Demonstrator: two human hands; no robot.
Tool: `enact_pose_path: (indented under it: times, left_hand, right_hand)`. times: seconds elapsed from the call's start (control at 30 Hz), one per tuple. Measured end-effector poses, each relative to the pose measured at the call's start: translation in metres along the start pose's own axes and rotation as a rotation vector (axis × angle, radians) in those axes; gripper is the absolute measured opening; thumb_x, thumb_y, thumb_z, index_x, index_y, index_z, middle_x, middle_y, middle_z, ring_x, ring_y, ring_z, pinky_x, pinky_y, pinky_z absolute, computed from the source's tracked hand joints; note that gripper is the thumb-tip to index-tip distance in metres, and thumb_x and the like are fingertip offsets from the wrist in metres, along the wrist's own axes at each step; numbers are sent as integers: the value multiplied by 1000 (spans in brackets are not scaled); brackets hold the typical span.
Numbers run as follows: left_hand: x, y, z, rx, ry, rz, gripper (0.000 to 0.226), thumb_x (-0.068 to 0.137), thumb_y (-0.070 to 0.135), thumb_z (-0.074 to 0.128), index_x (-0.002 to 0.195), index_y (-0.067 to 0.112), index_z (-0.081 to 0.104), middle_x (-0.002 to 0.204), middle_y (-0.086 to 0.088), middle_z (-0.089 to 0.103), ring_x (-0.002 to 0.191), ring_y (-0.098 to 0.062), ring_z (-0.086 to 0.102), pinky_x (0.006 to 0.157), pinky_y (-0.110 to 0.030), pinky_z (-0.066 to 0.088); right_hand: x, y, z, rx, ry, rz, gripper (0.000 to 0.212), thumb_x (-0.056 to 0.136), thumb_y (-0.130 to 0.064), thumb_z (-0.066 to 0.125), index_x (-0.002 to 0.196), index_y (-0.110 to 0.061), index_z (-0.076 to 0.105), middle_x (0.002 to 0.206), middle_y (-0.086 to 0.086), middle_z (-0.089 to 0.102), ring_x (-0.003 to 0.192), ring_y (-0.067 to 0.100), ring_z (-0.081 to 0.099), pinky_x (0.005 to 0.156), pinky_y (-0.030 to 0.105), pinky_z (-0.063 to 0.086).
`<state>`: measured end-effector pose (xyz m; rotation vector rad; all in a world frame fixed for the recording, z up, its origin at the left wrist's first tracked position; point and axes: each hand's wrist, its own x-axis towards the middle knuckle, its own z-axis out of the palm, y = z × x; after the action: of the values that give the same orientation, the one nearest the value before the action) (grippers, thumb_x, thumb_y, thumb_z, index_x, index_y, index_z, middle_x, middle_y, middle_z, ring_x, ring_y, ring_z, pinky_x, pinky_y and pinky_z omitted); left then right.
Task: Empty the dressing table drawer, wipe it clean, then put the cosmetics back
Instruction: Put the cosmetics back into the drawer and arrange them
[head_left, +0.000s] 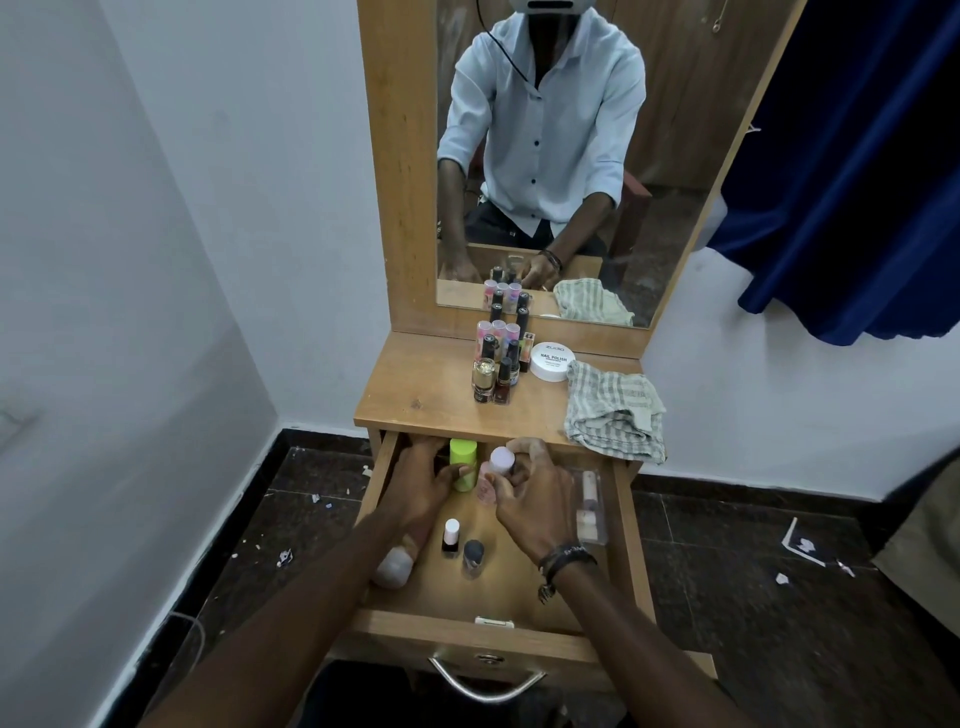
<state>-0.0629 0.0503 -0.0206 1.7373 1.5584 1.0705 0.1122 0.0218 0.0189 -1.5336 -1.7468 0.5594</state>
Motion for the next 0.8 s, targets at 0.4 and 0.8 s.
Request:
enact_pose_path:
  times: [0.4, 0.8]
  left_hand:
    - [-2, 5, 8, -98, 96, 2, 20, 86, 13, 63, 103, 12, 73, 103, 6, 75, 101, -8, 68, 88, -42, 56]
    - [-13, 6, -23, 337, -4, 242, 19, 85, 15, 62, 102, 16, 69, 106, 1, 72, 97, -17, 65, 80, -33, 52]
  right_hand:
    - [-12, 10, -7, -199, -154, -292, 21, 80, -24, 65, 95, -31, 52, 79, -11, 64, 66, 7, 55, 59, 23, 39]
    - [-12, 10, -4, -123, -247, -307, 26, 79, -24, 73, 98, -29, 56, 90, -10, 70, 78, 7, 65, 64, 34, 55]
